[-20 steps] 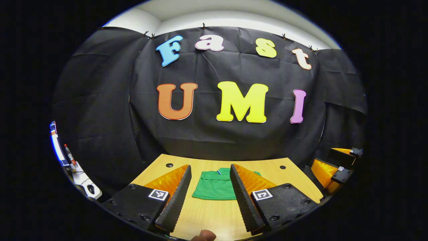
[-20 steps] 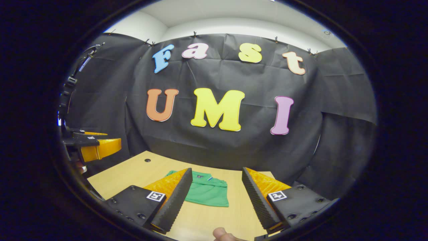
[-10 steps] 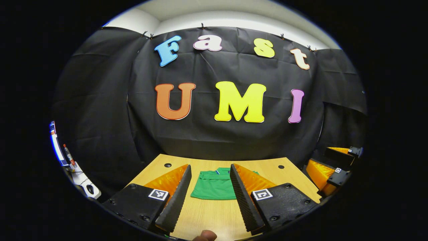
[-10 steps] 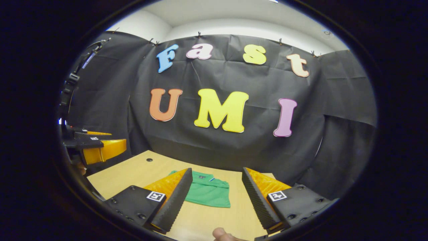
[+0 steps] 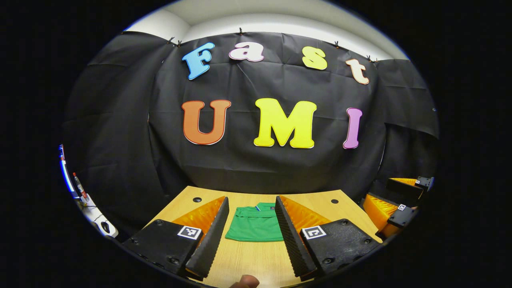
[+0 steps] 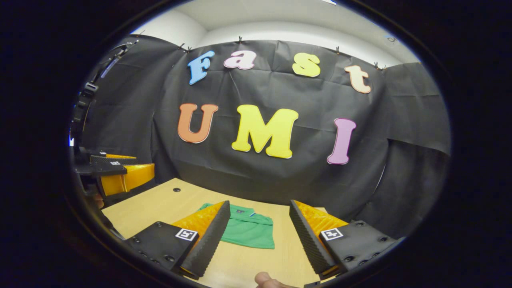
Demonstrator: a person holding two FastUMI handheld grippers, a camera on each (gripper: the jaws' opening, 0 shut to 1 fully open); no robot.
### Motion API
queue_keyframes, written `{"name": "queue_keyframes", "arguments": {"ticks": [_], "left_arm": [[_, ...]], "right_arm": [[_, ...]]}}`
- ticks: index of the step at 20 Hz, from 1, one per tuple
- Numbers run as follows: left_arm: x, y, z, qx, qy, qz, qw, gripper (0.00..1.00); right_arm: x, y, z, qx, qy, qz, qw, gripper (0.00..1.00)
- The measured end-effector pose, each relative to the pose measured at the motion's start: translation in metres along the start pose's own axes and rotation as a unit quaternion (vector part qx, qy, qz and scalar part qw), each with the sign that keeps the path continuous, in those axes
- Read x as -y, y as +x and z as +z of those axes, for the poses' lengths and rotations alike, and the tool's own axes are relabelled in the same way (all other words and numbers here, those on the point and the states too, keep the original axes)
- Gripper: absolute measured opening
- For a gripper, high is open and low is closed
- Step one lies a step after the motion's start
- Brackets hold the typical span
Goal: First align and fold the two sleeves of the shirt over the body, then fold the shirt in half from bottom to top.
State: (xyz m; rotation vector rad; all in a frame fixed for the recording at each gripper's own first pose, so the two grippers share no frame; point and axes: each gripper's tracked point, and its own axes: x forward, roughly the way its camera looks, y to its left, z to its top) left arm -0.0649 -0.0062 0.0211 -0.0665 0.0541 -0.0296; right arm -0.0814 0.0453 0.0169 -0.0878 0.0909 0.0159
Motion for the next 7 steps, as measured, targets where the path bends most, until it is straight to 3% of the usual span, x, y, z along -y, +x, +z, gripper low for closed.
{"name": "queue_keyframes", "arguments": {"ticks": [7], "left_arm": [[0.0044,0.008,0.0012,0.006,-0.004,-0.015,1.0,0.76]], "right_arm": [[0.0025,0.0028,-0.0021,-0.001,-0.008,-0.013,1.0,0.95]]}}
